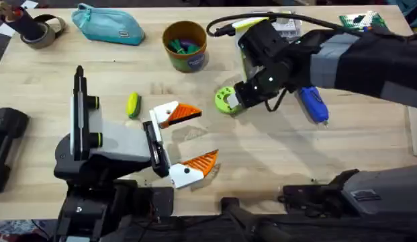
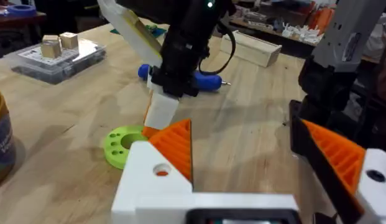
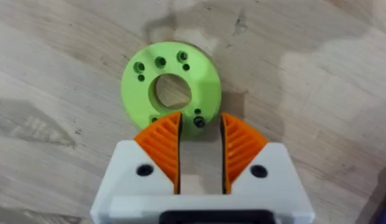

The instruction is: Pick up the gripper from the table and insert it into the empty holder that is missing its gripper. Then pick up a screw, insert it into the mounting hole, and use the screwdriver to tighten it. Finally, clean up the table by picking up the vegetable and placing it into the bucket.

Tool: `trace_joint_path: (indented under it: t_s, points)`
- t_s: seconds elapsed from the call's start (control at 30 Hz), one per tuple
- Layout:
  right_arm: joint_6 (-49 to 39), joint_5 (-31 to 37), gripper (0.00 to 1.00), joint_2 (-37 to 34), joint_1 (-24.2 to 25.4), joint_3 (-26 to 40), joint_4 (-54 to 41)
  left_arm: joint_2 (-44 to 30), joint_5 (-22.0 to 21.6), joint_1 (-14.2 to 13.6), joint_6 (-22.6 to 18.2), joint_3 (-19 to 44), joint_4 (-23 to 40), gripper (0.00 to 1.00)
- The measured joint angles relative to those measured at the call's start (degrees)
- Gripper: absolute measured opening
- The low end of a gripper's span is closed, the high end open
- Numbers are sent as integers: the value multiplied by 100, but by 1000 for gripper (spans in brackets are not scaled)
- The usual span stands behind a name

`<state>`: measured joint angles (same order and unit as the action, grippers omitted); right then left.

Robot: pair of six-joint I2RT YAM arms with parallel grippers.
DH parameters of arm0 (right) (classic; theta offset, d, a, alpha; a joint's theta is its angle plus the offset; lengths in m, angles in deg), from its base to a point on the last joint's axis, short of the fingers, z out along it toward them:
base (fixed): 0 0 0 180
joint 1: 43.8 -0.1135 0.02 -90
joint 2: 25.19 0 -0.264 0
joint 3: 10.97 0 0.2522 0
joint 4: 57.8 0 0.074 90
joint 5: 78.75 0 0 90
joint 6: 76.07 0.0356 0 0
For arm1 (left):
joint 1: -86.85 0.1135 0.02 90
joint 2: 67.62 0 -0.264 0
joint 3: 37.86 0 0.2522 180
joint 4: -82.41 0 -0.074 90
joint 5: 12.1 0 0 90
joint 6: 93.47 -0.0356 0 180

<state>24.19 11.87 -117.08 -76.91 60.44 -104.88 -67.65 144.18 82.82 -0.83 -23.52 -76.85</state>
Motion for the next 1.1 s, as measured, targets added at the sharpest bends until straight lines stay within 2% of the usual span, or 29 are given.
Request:
trace_joint_path:
  t_s: [0.37, 0.5, 0.87, 0.97, 1.1]
  points:
    - [0, 2, 226, 0, 0, 2, 4, 0, 0, 0, 0, 0, 0, 986]
    - [0, 2, 156, 0, 0, 2, 4, 0, 0, 0, 0, 0, -2, 986]
    - [0, 18, 71, 0, 0, 2, 4, 0, 0, 0, 0, 0, 0, 986]
    - [5, 16, 11, 0, 0, 2, 4, -2, 0, 0, 0, 0, 0, 986]
    - [0, 17, 8, 0, 0, 4, 7, 0, 0, 0, 0, 0, -2, 986]
